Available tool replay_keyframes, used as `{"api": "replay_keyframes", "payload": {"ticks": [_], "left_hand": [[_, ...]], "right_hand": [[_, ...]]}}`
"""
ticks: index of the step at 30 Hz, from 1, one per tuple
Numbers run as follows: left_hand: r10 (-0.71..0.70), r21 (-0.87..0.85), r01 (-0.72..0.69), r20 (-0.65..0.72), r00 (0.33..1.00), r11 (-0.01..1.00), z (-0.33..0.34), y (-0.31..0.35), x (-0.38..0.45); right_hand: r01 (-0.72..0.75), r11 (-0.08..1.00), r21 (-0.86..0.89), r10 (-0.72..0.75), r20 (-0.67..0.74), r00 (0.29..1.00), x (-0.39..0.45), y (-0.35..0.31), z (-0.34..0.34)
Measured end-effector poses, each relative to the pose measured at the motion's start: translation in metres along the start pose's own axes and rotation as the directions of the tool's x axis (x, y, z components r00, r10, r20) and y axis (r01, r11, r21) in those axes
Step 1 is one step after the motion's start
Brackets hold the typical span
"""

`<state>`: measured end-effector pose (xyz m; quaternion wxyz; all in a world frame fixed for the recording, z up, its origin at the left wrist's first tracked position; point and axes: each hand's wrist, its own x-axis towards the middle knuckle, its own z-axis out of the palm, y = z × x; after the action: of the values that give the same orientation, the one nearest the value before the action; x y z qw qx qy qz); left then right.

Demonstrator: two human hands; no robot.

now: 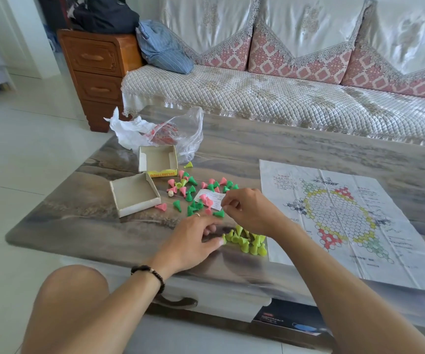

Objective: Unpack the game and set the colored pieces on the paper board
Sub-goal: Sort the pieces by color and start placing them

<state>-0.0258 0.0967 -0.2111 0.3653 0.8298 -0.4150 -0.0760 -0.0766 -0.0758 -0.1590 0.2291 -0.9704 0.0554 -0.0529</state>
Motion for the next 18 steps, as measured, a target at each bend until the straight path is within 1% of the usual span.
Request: {"api": "replay_keyframes", "payload": {"ticks": [1, 3, 5, 7, 9, 12, 14, 18], "left_hand": [[0.0, 0.004, 0.0, -0.022, 1.0, 1.0, -0.005, -0.004, 0.001], [-0.003, 0.053, 0.009, -0.112, 0.994, 0.999, -0.018, -0.016, 0.004], [-0.025, 0.119, 0.053, -0.22, 0.975, 0.991, -0.031, -0.027, 0.012], [-0.056, 0.161, 0.103, -0.275, 0.96, 0.982, -0.044, -0.038, 0.022], [-0.069, 0.202, 0.129, -0.279, 0.958, 0.971, -0.052, -0.048, 0.035], [-0.041, 0.362, 0.157, -0.306, 0.951, 0.919, -0.057, -0.061, 0.056], [-0.022, 0.435, 0.165, -0.314, 0.949, 0.885, -0.06, -0.068, 0.07], [-0.005, 0.495, 0.12, -0.226, 0.974, 0.861, -0.062, -0.081, 0.087]], "right_hand": [[-0.002, 1.0, 0.003, 0.002, -0.01, 1.0, 0.005, -0.002, 0.001], [-0.012, 0.999, 0.031, 0.013, -0.024, 1.0, 0.018, -0.004, 0.002], [-0.018, 0.998, 0.057, 0.02, -0.031, 0.999, 0.033, -0.006, 0.005], [-0.015, 0.998, 0.058, 0.018, -0.038, 0.999, 0.051, -0.008, 0.008], [-0.021, 0.999, 0.048, 0.023, -0.046, 0.999, 0.072, -0.009, 0.012], [-0.022, 0.999, 0.046, 0.024, -0.054, 0.998, 0.104, -0.01, 0.019], [-0.003, 0.999, 0.042, 0.005, -0.041, 0.999, 0.123, -0.012, 0.024], [0.004, 0.999, -0.036, -0.006, -0.047, 0.999, 0.158, -0.009, 0.032]]}}
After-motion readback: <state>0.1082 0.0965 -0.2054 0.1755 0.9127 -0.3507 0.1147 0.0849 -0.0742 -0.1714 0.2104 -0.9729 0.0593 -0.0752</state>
